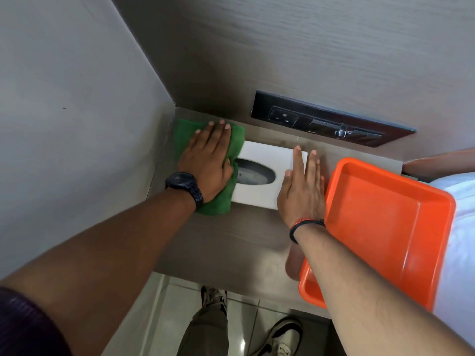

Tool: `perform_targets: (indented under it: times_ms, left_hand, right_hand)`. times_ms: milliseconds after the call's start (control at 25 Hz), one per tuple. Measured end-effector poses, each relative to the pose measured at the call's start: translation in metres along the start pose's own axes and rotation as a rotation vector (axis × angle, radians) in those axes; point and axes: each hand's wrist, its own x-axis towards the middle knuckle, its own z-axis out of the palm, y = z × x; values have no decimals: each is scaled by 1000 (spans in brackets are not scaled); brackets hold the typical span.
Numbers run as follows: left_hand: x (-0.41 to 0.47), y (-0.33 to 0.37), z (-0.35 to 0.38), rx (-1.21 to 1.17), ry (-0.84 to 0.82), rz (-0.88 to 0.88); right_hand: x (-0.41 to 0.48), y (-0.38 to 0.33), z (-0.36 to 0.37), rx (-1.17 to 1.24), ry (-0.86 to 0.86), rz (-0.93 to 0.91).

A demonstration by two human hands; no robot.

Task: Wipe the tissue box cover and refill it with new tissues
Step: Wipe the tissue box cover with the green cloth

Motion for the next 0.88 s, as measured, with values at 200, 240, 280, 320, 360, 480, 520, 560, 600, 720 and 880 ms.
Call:
perform_targets:
  times_ms: [200,240,280,320,360,480,520,560,600,720,880]
  left_hand:
    - [-1,22,4,31,-37,-10]
    - [-2,15,2,26,-30,12]
    - [-4,5,0,13,-20,30]
    - [-7,-5,-2,-5,-10,37]
    - [-10,-15,-3,-19,-3,29]
    - [-17,-28,-6,-52,11,6]
    - [-17,-24,-6,-65,12,-2]
    - [-16,-17,-6,-72,12,-8]
    - [-14,-8,-5,-77,10,-5]
    - [-10,23,1,-70,-21,54]
    - [-11,12,3,-76,-17,66]
  right_hand:
    - [1,0,2,-6,2,5]
    - [1,0,2,-12,6,4]
    - [0,0,2,-20,10,3]
    - [0,0,2,-25,13,2]
    - [0,0,2,-24,13,2]
    - [-1,0,2,-7,11,14]
    - [-1,0,3,-4,14,16]
    - [0,0,3,-2,17,12]
    - [0,-1,3,2,20,6]
    - [0,-1,3,22,13,0]
    - [-1,-3,-1,-89,47,-9]
